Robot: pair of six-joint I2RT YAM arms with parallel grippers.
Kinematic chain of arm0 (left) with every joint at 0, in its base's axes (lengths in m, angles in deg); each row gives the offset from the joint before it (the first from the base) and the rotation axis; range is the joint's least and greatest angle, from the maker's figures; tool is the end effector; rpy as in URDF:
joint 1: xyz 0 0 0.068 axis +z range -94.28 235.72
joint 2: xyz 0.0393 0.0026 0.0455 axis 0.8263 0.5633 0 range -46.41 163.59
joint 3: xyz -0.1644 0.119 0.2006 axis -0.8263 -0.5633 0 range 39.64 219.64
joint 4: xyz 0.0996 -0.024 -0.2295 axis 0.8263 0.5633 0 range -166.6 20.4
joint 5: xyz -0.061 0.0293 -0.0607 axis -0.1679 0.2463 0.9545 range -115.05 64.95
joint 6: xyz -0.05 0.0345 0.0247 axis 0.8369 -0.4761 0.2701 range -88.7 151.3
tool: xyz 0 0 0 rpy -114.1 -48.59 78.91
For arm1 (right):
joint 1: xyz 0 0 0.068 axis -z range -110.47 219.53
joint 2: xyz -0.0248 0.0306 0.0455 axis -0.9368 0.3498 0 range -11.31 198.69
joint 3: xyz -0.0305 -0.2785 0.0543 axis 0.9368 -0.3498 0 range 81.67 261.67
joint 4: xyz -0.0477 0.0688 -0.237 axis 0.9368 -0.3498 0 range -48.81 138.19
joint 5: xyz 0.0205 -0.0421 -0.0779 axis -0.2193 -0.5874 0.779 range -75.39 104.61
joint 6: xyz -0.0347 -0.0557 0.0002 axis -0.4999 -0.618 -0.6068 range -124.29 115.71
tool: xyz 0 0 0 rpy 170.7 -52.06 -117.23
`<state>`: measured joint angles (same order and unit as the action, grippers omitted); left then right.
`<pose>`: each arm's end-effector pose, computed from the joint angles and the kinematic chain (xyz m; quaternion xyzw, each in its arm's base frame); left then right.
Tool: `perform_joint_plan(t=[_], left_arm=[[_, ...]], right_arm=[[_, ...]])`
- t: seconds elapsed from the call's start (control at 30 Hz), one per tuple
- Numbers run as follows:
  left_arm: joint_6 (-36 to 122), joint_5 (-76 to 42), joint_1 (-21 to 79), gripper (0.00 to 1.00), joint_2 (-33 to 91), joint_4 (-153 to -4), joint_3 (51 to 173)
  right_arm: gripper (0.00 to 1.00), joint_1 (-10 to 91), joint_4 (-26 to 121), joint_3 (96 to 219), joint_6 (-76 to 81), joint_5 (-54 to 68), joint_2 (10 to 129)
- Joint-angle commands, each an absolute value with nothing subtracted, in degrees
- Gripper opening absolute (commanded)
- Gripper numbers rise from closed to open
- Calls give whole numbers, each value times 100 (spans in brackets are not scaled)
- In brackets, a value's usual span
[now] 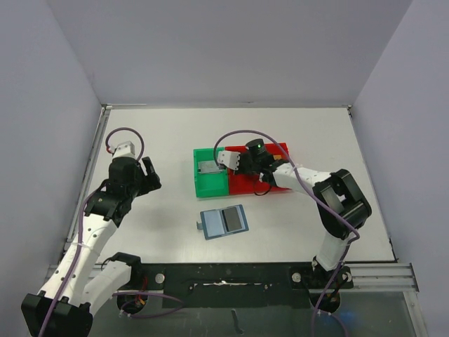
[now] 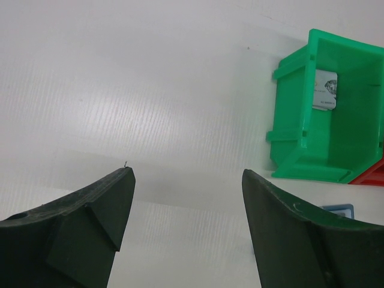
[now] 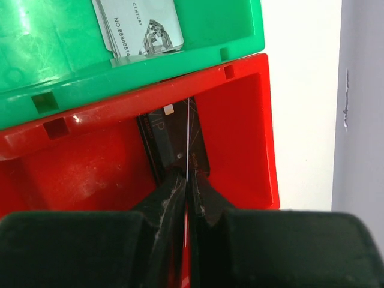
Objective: Take the credit cards out of the card holder
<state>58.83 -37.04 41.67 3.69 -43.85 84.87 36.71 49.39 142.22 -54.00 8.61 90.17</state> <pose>0.1766 -0.0332 0.2898 -0.1505 0.8809 -0.0681 0.4436 0.3230 0.2146 0.1967 -0.6129 0.6649 -0.0156 0.4266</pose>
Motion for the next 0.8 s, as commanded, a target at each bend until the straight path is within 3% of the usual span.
perform_joint_plan(t=[0.0, 0.57, 0.77], left_arm=[[5784, -3677, 4225, 72, 358, -4734, 8512], [5749, -3518, 4305, 72, 485, -4787, 8499], [5741, -3449, 4350, 72, 550, -4790, 8502]], right_arm=[[0, 3811, 5081, 14378, -5918, 427, 8997], [8, 3813, 5336, 14544, -6190, 753, 9526], [23, 3827, 4986, 14712, -6028, 563, 9495]])
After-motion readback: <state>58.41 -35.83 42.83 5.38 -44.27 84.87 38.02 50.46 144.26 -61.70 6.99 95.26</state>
